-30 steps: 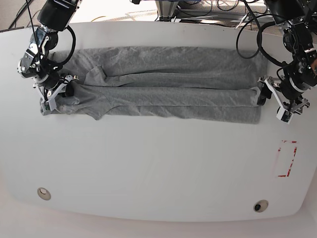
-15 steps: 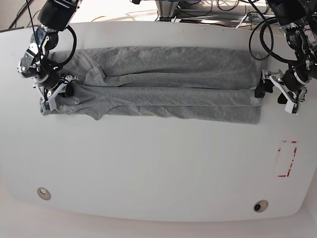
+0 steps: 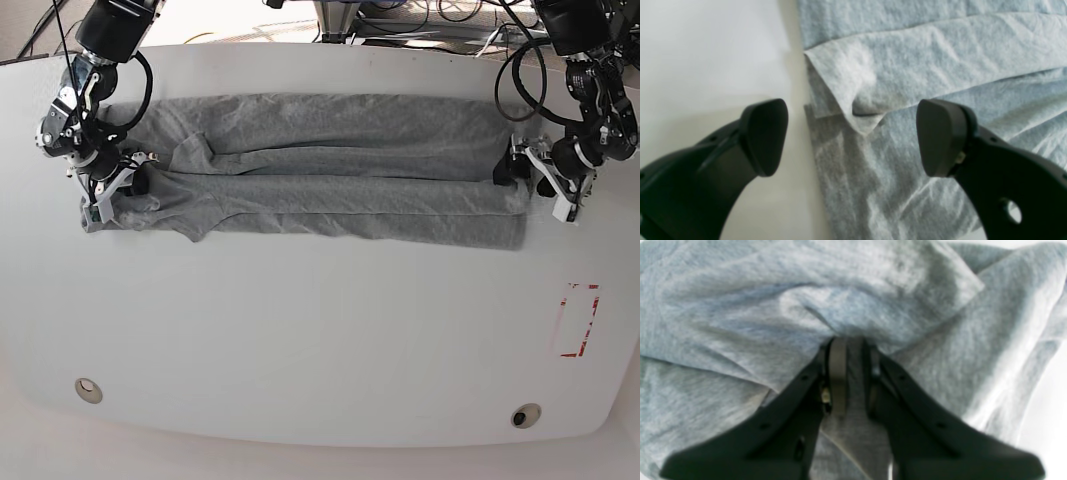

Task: Layout the t-shirt on the table in an organized manner, then fold the t-shirt properly
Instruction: 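Fold the shirt end held by the left gripper toward the right gripper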

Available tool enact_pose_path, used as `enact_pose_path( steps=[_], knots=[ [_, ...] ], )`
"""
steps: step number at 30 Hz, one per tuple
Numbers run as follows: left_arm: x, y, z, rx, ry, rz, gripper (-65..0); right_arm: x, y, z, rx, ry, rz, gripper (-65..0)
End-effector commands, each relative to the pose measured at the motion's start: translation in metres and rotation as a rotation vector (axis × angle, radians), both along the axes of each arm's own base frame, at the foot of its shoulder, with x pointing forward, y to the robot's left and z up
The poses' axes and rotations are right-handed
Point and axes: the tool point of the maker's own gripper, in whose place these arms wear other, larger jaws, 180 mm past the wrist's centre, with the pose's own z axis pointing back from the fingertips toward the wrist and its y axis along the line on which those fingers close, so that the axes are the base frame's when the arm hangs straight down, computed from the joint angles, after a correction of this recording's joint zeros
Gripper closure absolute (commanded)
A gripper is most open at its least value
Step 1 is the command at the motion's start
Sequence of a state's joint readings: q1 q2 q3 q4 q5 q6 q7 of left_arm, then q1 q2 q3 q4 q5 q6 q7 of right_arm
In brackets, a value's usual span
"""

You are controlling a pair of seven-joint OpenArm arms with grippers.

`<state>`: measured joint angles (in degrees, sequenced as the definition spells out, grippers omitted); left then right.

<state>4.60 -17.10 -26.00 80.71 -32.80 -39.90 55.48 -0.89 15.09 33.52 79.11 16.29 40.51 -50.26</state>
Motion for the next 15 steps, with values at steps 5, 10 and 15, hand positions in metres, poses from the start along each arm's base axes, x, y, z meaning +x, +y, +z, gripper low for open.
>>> enact_pose_path(
  steps=[5, 10, 15],
  knots=[
    [0.003, -0.015, -0.006, -0.041, 0.000, -0.015, -55.3, -0.010, -0.012, -0.004, -0.049, 0.061, -0.003, -7.9],
    [0.000, -0.028, -0.015, -0.057, 0.024, -0.048, -53.1, -0.010, -0.012, -0.004, -0.049, 0.061, -0.003, -7.9],
    [-0.001, -0.040, -0.018, -0.065, 0.030, -0.078, -40.4, -0.010, -0.011, -0.004, -0.047, 0.059, -0.005, -7.9]
  ],
)
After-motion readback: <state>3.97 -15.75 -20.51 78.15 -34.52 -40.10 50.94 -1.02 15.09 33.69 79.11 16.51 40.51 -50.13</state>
